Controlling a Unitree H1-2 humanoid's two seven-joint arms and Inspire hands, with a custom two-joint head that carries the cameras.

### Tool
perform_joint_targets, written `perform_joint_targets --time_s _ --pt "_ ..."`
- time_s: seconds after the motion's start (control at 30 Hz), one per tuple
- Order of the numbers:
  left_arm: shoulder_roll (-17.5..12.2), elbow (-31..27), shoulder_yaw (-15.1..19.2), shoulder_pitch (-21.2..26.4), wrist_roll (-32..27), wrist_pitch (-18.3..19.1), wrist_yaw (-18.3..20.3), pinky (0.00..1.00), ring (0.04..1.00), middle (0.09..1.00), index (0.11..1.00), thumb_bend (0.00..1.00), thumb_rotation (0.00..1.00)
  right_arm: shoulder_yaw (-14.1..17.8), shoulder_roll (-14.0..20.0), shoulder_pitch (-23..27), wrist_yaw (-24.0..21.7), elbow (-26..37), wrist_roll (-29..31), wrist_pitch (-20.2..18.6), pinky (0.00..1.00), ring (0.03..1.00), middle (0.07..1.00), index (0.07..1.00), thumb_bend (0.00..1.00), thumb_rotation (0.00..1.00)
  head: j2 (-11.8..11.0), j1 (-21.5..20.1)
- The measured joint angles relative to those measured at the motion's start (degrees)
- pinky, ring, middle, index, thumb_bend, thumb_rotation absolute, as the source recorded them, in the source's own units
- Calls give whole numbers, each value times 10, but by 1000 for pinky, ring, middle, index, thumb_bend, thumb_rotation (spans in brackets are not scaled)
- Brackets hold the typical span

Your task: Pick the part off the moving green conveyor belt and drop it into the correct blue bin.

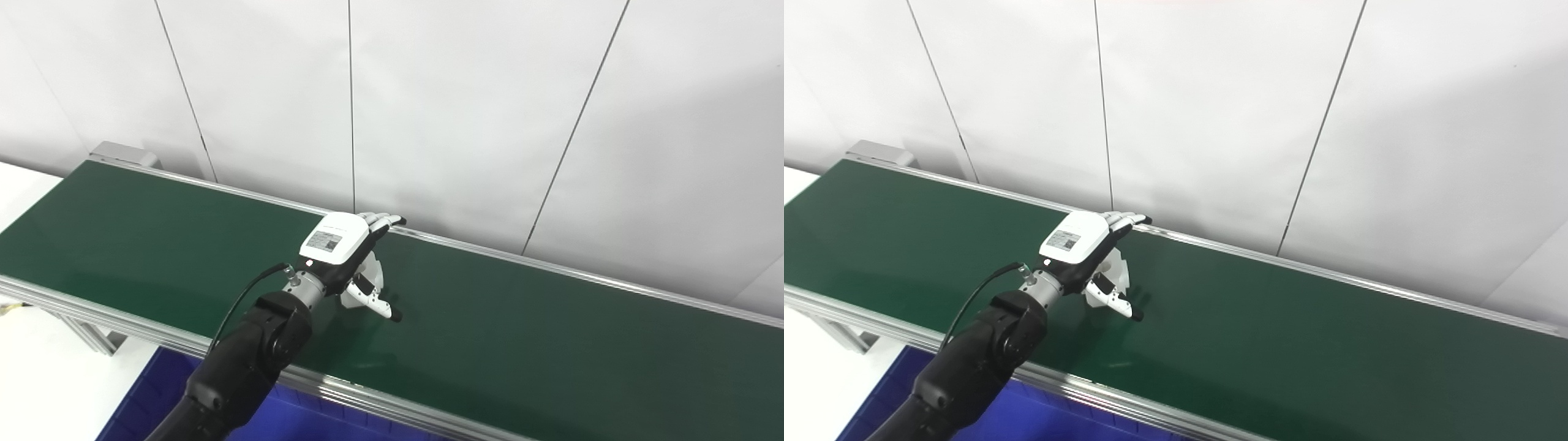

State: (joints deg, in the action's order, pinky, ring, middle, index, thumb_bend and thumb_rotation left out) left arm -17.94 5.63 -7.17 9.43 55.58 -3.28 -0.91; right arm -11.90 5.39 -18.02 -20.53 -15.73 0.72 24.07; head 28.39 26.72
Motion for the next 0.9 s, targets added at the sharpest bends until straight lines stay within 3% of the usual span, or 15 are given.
perform_joint_targets --time_s 0.5,0.73,0.9 --pt "-47 13 -41 3 -30 24 67 767 812 828 834 1000 450 -7 0 1 6 0 -3 0 785 864 891 904 1000 904 4 -3" --pt "-68 -45 -53 2 -36 41 121 754 799 810 811 997 420 -10 0 1 9 0 -3 0 789 864 892 905 1000 900 4 -3" --pt "-69 -44 -55 2 -23 49 117 700 766 785 776 921 253 -12 0 1 11 0 -3 0 781 862 890 901 1000 902 4 -5"
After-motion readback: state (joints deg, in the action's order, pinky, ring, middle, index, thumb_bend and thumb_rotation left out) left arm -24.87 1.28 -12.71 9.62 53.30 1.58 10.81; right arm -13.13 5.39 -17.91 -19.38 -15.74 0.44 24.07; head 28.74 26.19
